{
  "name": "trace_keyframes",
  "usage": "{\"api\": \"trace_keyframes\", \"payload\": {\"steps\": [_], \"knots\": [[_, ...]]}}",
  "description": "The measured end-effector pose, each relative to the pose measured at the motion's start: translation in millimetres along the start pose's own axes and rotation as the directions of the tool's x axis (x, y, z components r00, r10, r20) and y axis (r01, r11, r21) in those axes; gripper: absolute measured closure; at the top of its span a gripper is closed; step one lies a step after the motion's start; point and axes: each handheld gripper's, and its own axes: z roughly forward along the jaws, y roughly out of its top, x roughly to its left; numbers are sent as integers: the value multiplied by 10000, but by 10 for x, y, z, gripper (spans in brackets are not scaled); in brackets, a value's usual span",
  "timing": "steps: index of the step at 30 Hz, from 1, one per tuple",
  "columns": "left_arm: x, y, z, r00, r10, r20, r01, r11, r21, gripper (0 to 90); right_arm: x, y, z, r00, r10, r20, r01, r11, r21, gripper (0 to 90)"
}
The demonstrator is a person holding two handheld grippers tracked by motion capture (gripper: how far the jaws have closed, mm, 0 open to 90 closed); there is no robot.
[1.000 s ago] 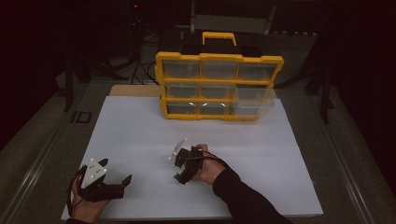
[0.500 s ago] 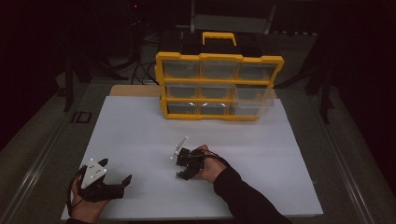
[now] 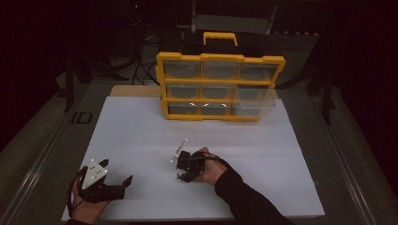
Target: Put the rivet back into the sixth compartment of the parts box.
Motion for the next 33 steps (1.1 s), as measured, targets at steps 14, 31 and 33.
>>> {"api": "trace_keyframes", "payload": {"steps": [14,31,33], "knots": [[-1,-3,6,10000,29,43,-29,10000,55,4,56,78,13,9990,-324,314,306,9979,567,756],[-2,-7,11,10000,10,55,-10,10000,63,5,1,13,-68,9995,-250,207,231,9959,872,826],[-2,-6,10,10000,8,61,-9,10000,65,5,-17,9,-103,9995,-240,216,222,9964,818,826]]}}
